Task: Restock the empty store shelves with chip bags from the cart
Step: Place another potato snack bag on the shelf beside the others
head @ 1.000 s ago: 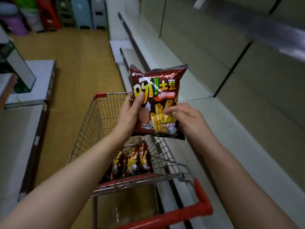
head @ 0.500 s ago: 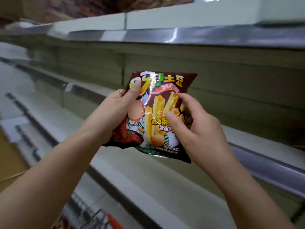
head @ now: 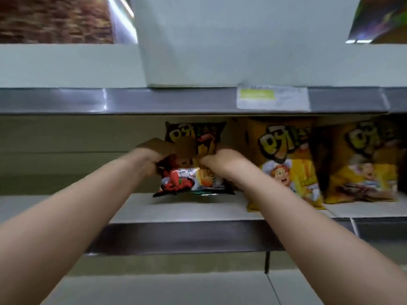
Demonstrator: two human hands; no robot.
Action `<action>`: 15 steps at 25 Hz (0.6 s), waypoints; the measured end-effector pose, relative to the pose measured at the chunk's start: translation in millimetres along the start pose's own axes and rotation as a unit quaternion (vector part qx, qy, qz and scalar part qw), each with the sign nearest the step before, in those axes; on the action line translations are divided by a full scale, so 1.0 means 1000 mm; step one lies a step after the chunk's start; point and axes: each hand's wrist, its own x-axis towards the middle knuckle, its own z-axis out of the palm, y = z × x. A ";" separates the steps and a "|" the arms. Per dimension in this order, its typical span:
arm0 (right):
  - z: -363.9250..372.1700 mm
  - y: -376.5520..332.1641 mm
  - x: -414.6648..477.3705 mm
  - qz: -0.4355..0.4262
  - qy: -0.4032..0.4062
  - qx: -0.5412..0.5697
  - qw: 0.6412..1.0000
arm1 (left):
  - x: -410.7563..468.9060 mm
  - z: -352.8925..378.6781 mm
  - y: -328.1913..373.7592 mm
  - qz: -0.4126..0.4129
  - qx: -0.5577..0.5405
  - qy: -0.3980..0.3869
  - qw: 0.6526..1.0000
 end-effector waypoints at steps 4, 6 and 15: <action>0.010 0.003 0.054 0.010 0.020 -0.021 1.000 | 0.025 0.018 0.008 0.003 -0.025 -0.067 0.997; 0.015 0.006 0.069 -0.002 0.051 0.007 0.999 | 0.036 0.024 0.007 0.008 -0.021 -0.072 0.997; 0.031 0.028 0.114 0.037 0.069 0.003 0.997 | 0.066 0.047 -0.001 0.032 0.000 -0.060 0.998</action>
